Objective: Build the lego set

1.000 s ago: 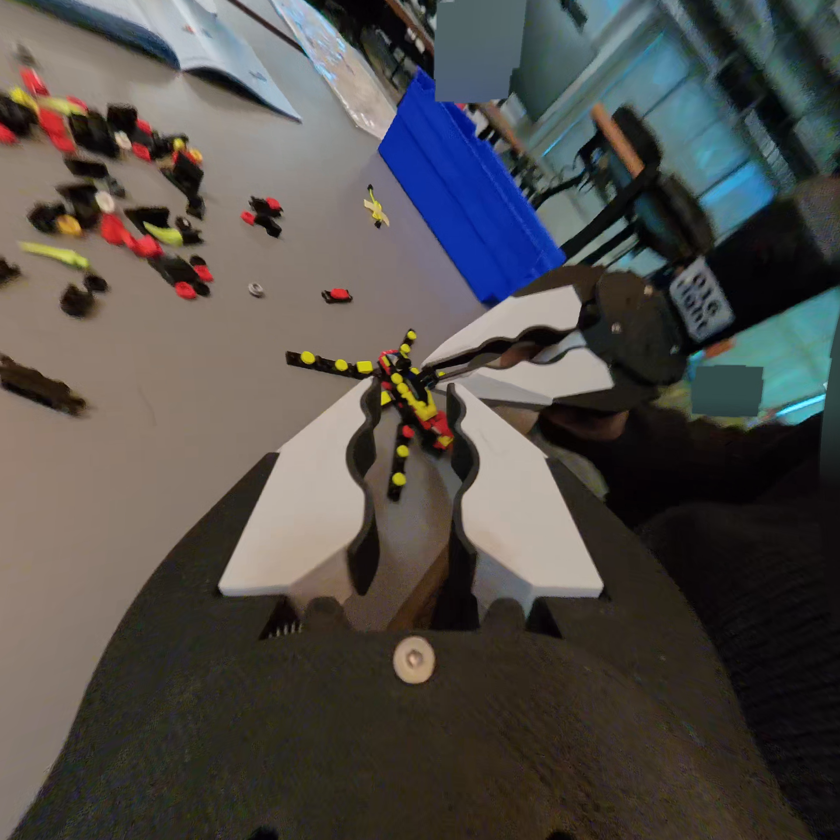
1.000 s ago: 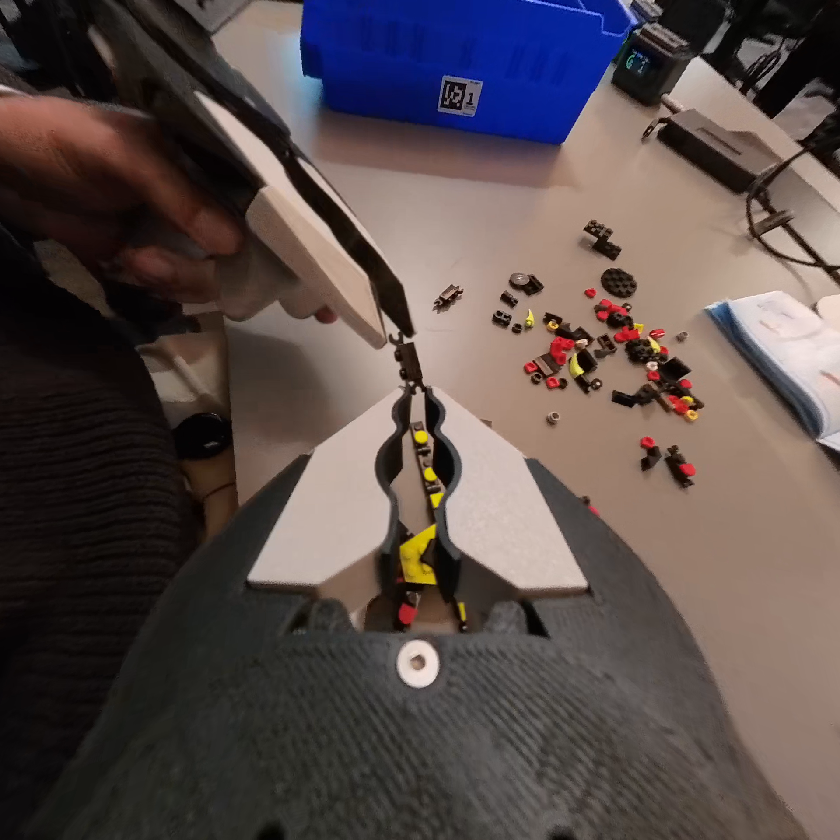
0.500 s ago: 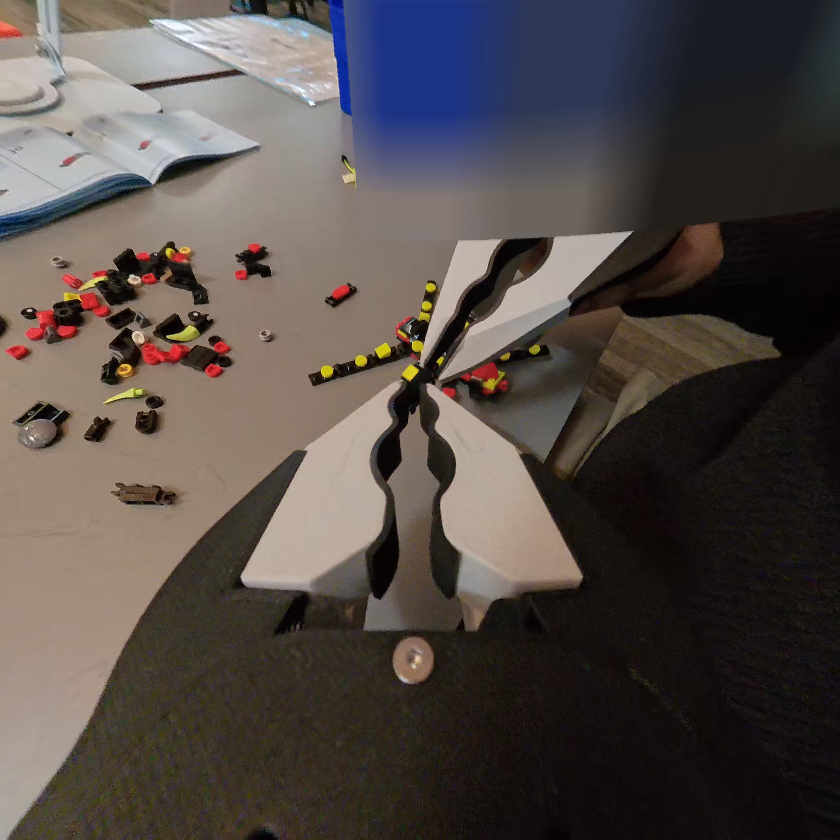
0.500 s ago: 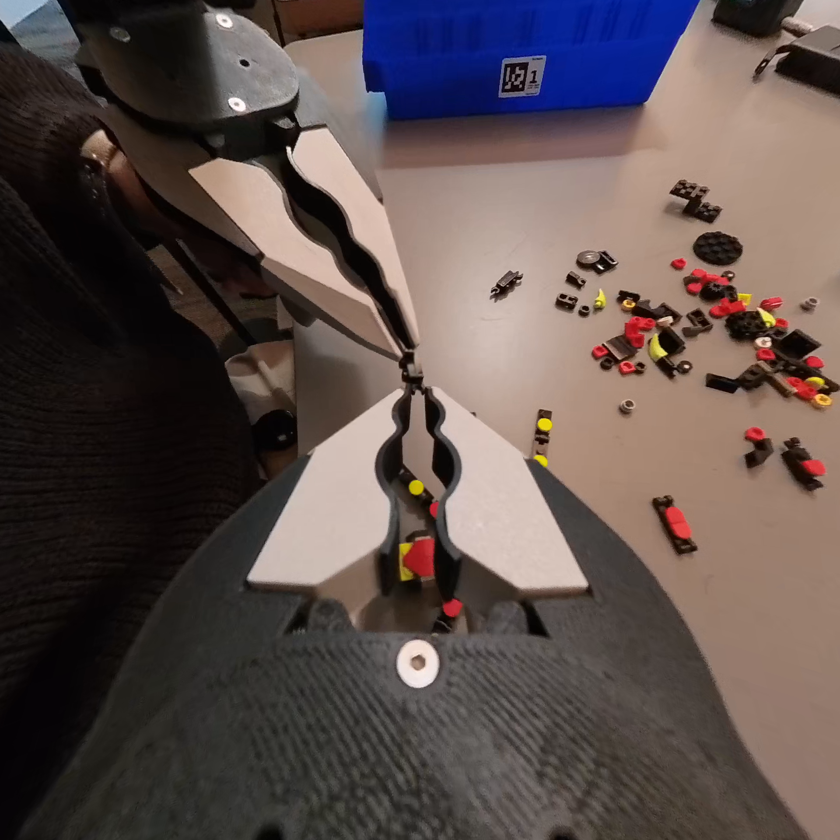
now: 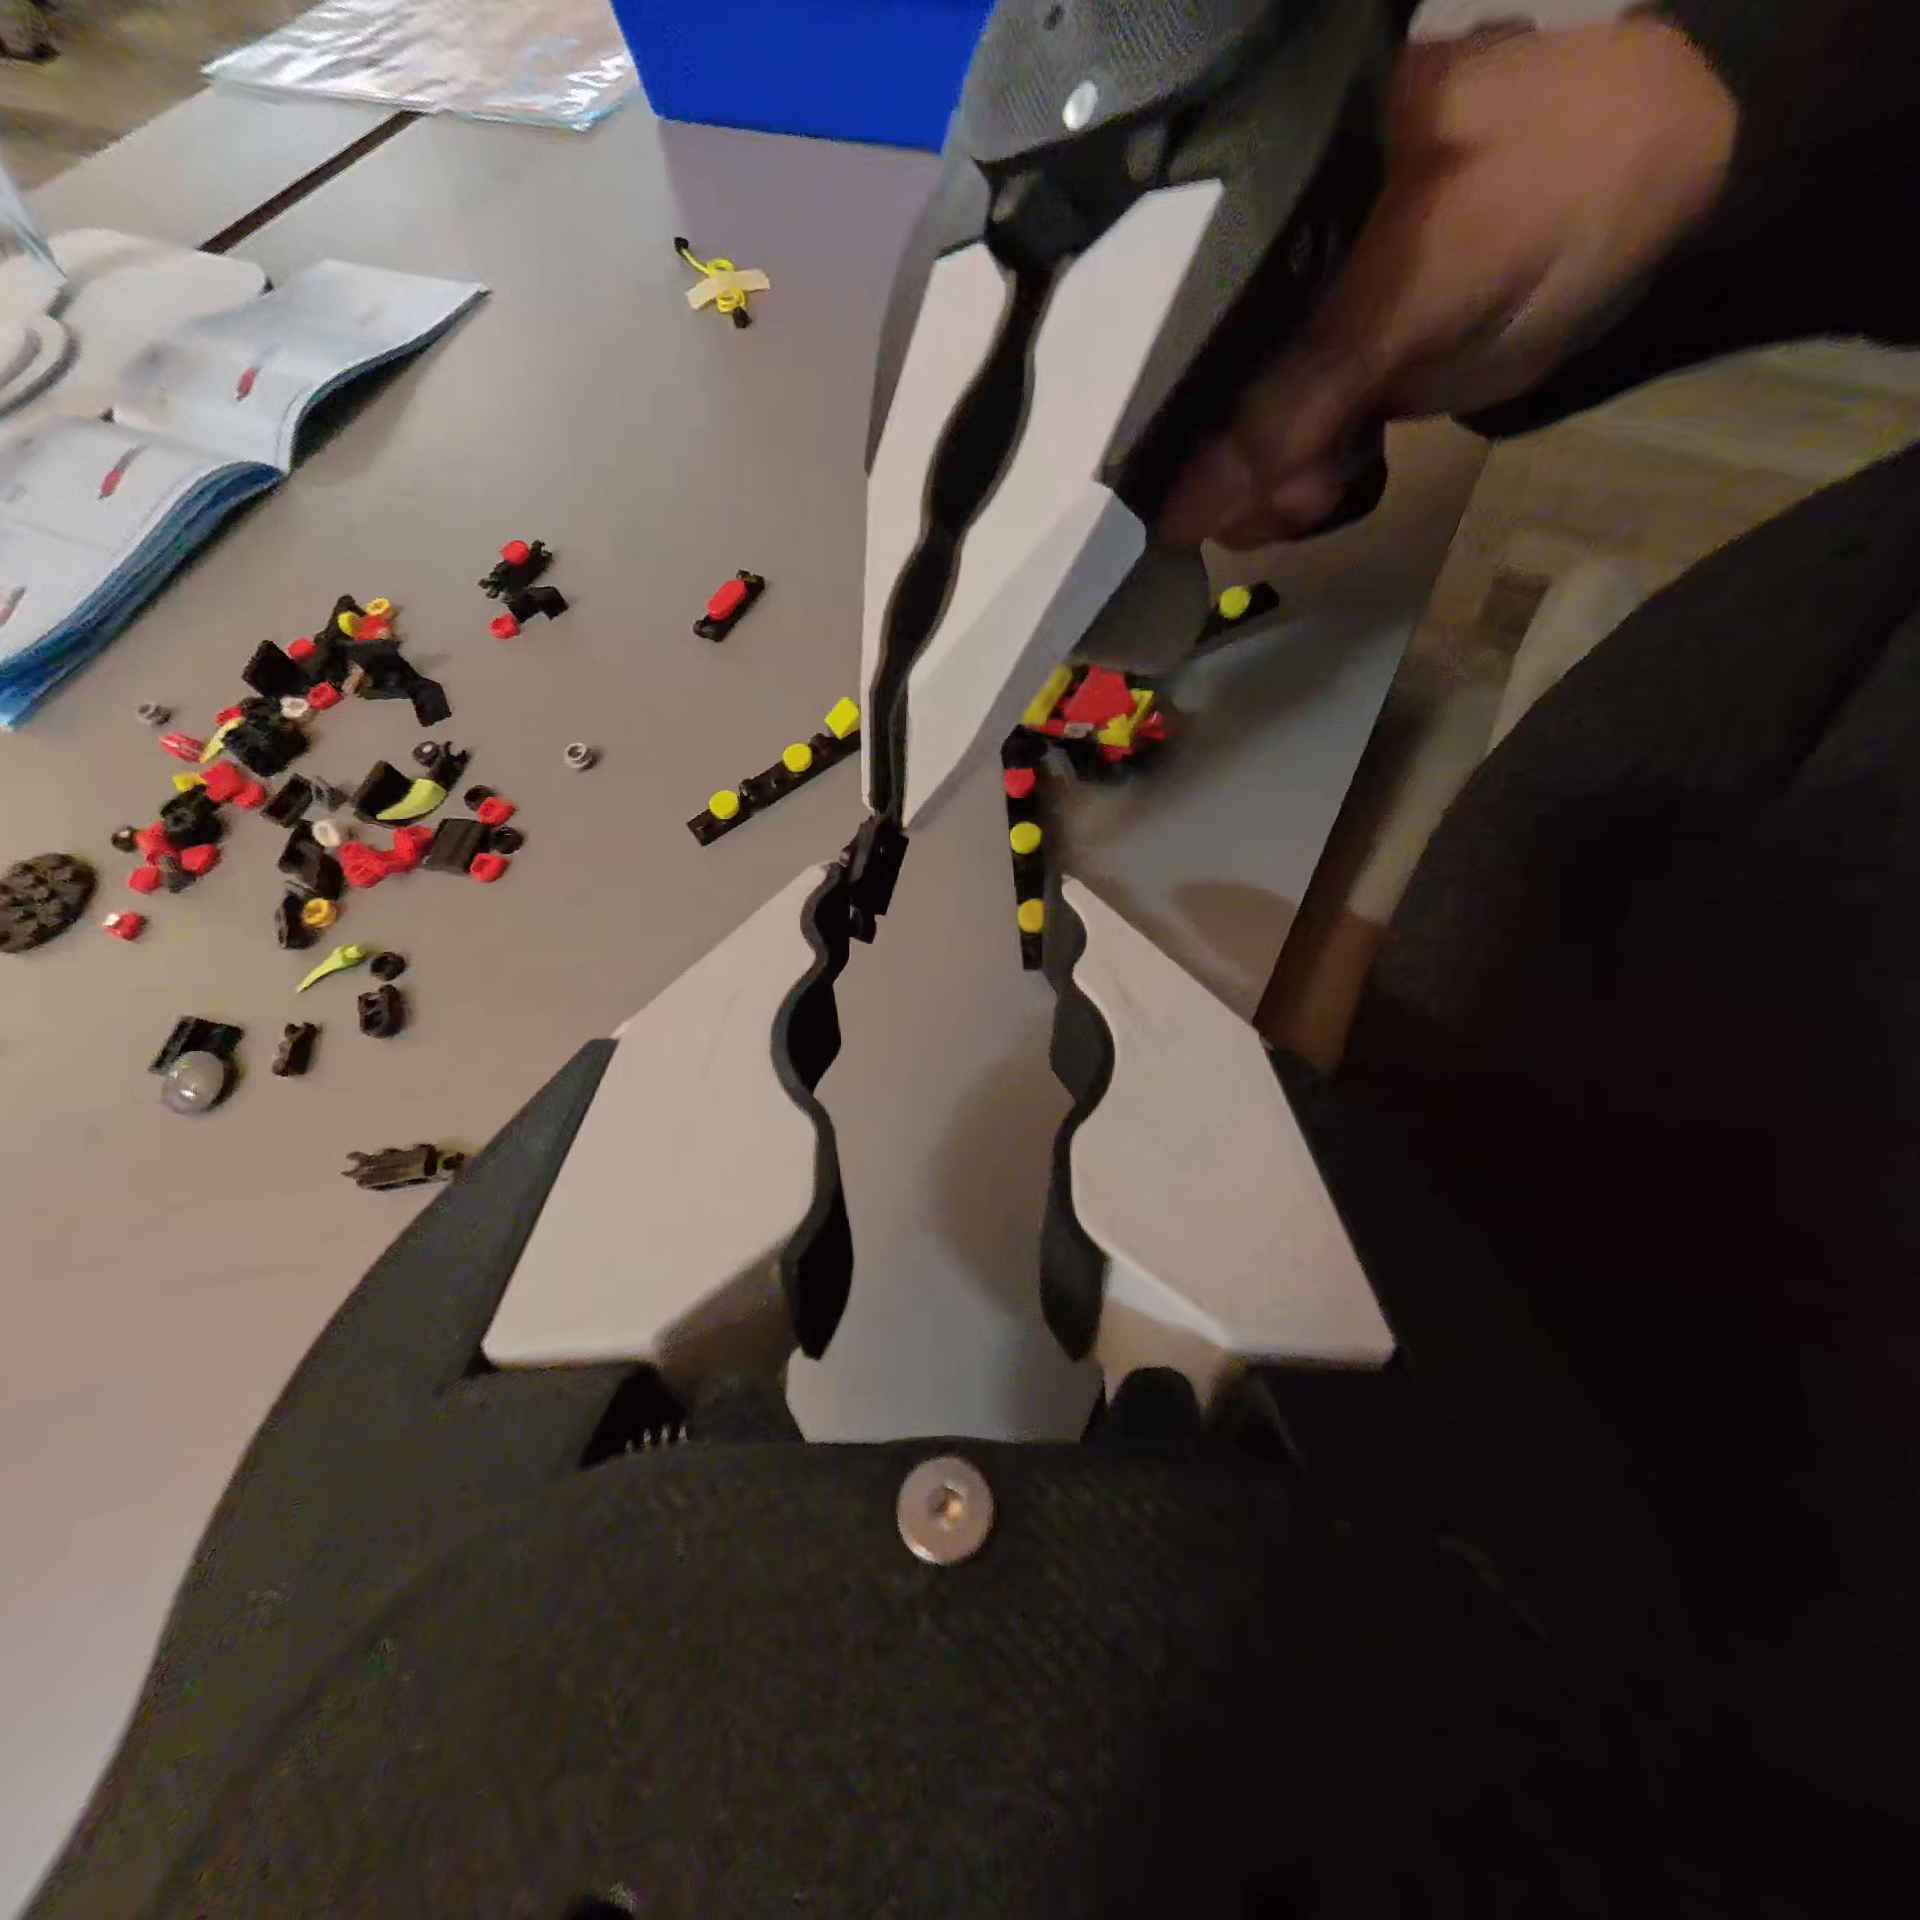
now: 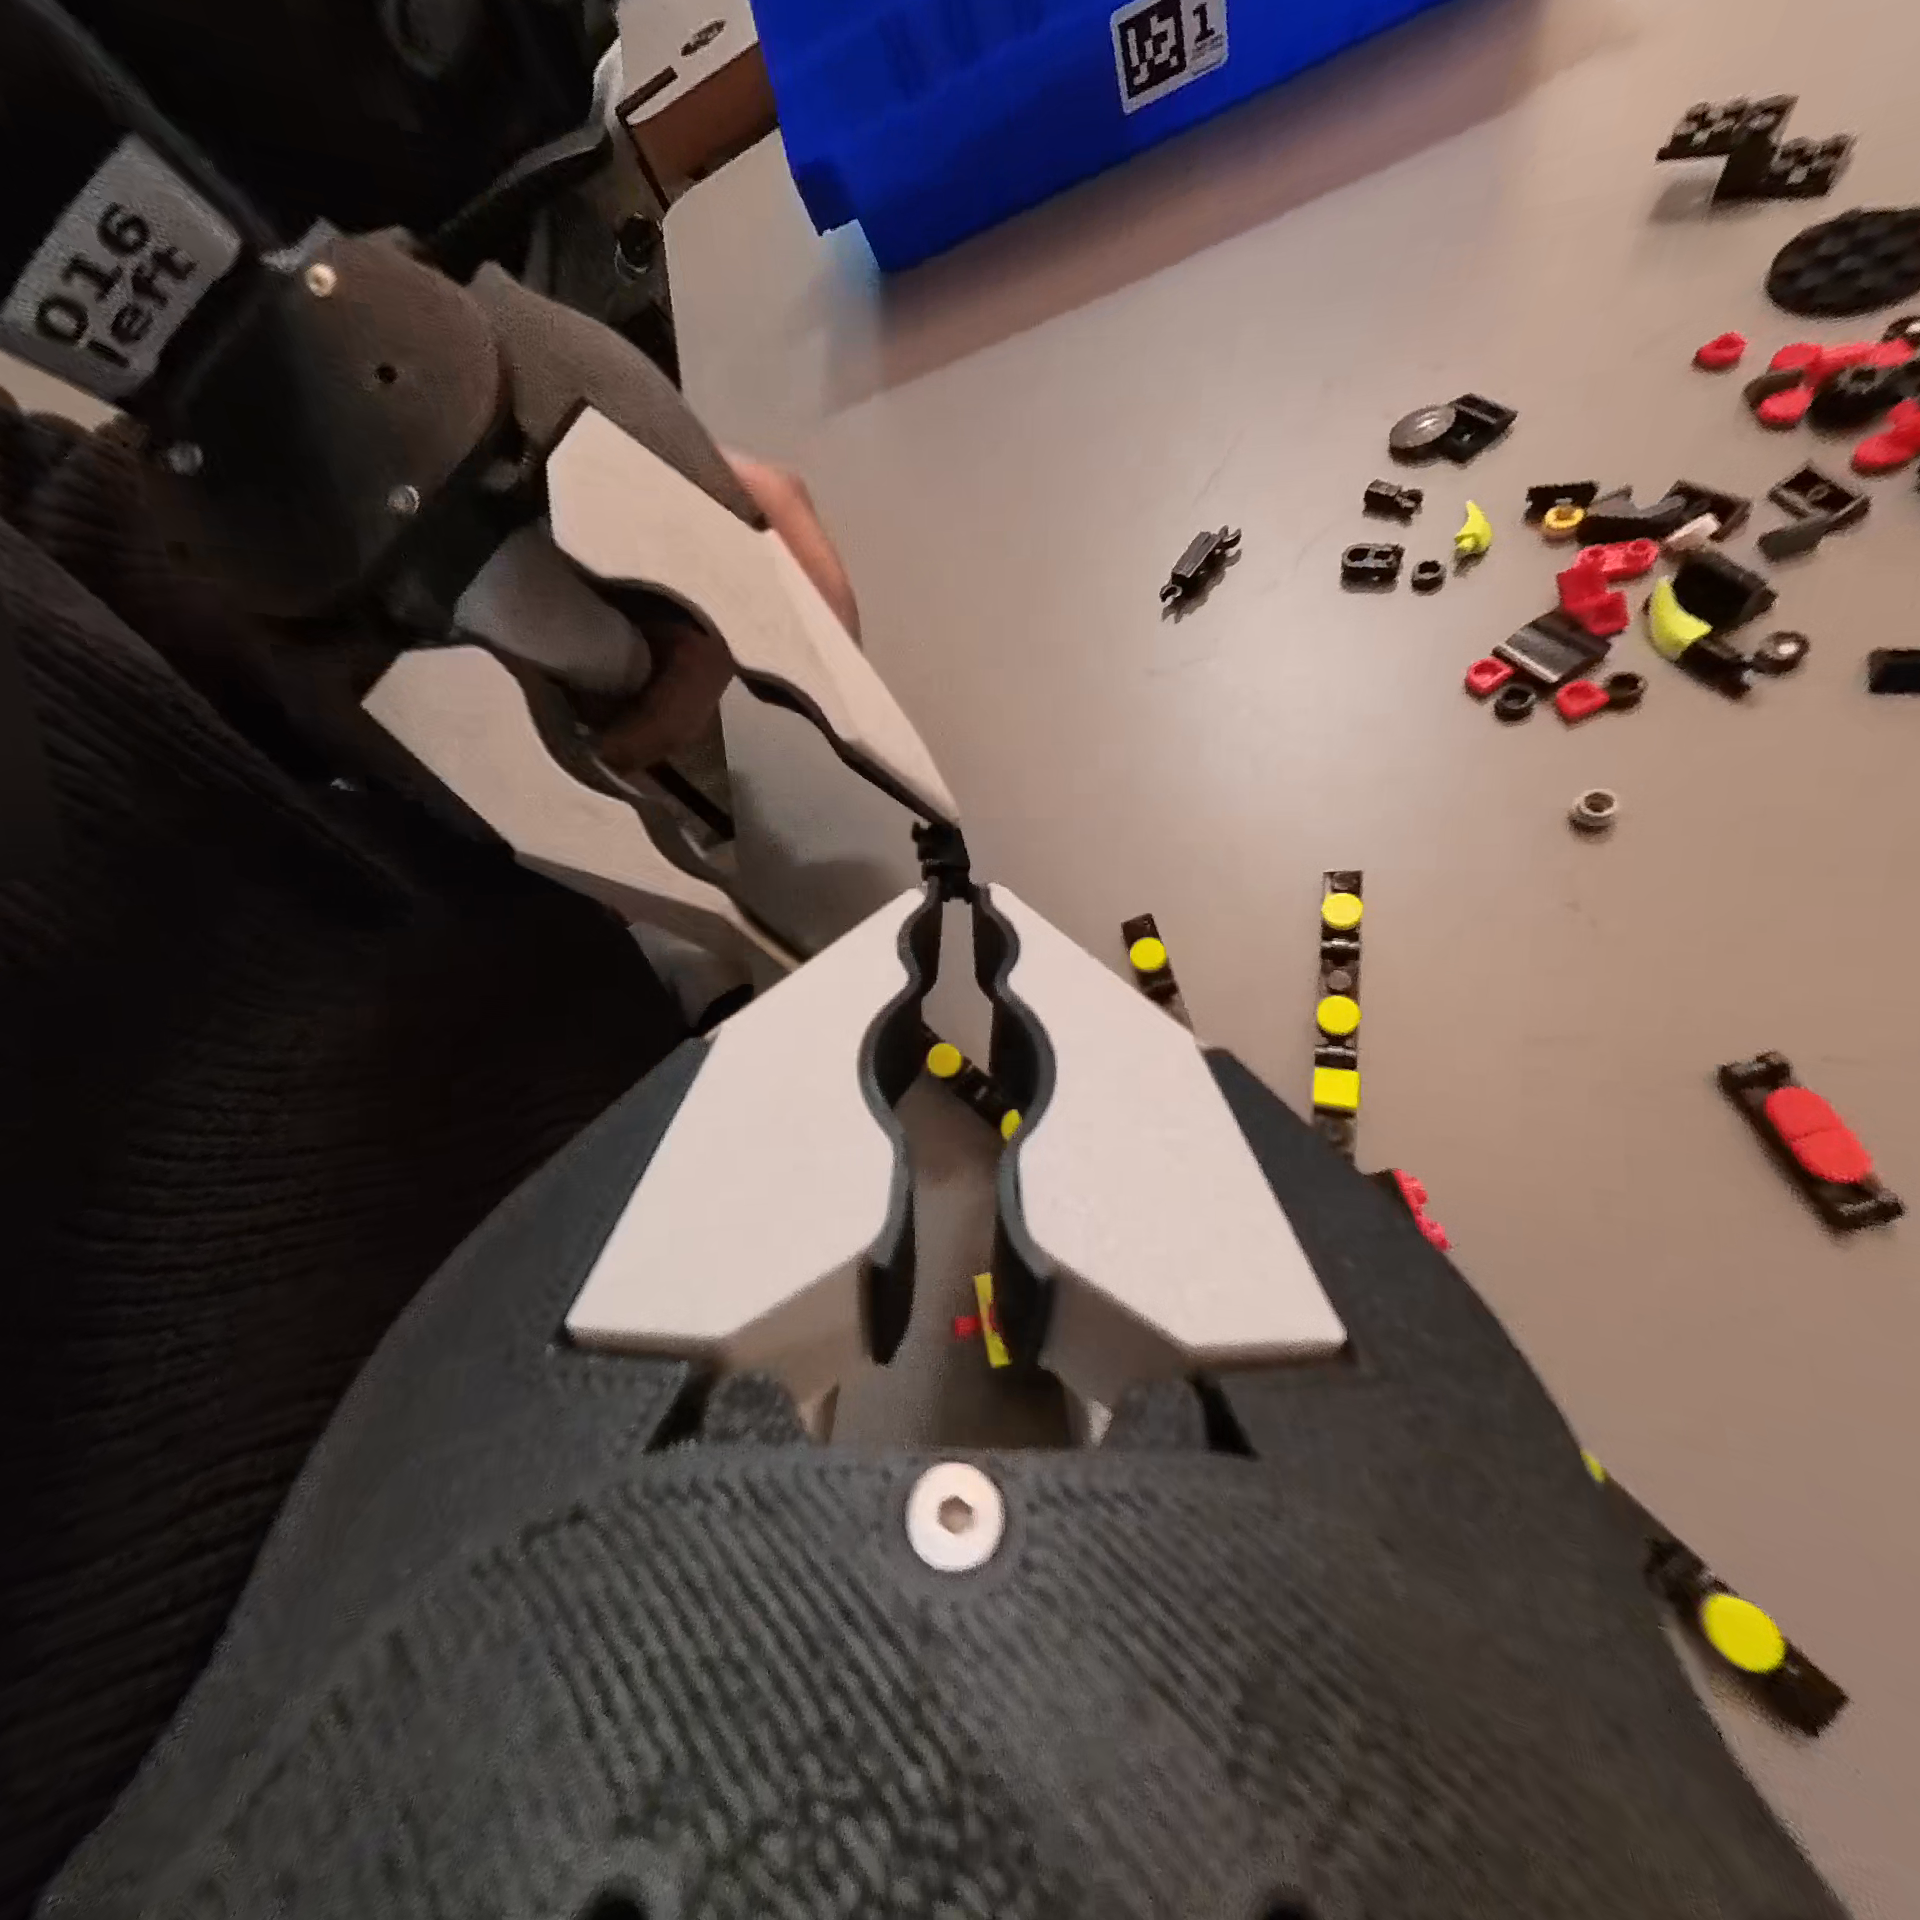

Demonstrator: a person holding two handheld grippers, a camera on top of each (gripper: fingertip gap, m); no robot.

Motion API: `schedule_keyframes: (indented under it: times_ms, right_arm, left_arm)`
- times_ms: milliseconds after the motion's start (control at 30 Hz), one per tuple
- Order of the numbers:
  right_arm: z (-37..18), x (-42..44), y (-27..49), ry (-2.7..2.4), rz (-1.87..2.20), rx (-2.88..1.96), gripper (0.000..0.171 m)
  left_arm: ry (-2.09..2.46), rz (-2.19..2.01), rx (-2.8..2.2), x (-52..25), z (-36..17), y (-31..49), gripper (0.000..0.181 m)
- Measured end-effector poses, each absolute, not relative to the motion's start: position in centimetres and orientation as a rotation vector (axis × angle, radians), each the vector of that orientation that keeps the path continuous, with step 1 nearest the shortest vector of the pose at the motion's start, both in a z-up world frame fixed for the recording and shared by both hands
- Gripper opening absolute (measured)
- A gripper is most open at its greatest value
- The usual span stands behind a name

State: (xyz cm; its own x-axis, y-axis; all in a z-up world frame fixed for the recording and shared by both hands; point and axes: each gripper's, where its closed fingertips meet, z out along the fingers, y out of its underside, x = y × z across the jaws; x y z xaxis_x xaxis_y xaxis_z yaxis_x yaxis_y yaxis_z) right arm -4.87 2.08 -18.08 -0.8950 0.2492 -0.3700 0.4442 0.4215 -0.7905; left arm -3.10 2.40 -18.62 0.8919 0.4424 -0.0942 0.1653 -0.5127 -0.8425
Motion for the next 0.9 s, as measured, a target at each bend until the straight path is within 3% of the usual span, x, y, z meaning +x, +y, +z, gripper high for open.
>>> schedule_keyframes:
  times_ms: [233,467,600,700,900]
  right_arm:
    - [-18.0,-4.0,1.8,2.425,-1.427,0.621,0.004]
    - [-17.3,-4.2,2.0,2.364,-1.492,0.62,0.005]
    - [-16.2,-4.4,2.2,2.401,-1.607,0.499,0.02]
    - [-15.4,-4.9,2.7,2.397,-1.686,0.462,0.021]
    - [-16.4,-5.9,2.6,2.486,-1.648,0.565,0.018]
  left_arm:
    - [-0.402,0.539,-2.123,-3.9,-18.4,2.1,0.009]
    - [-0.414,0.468,-2.106,-3.6,-17.9,2.2,0.007]
    - [-0.556,0.155,-2.002,-3.0,-17.4,2.6,0.006]
    - [-0.677,-0.114,-1.833,-2.8,-16.0,2.7,0.0]
    - [-0.663,0.192,-1.992,-4.2,-17.8,1.8,0.0]
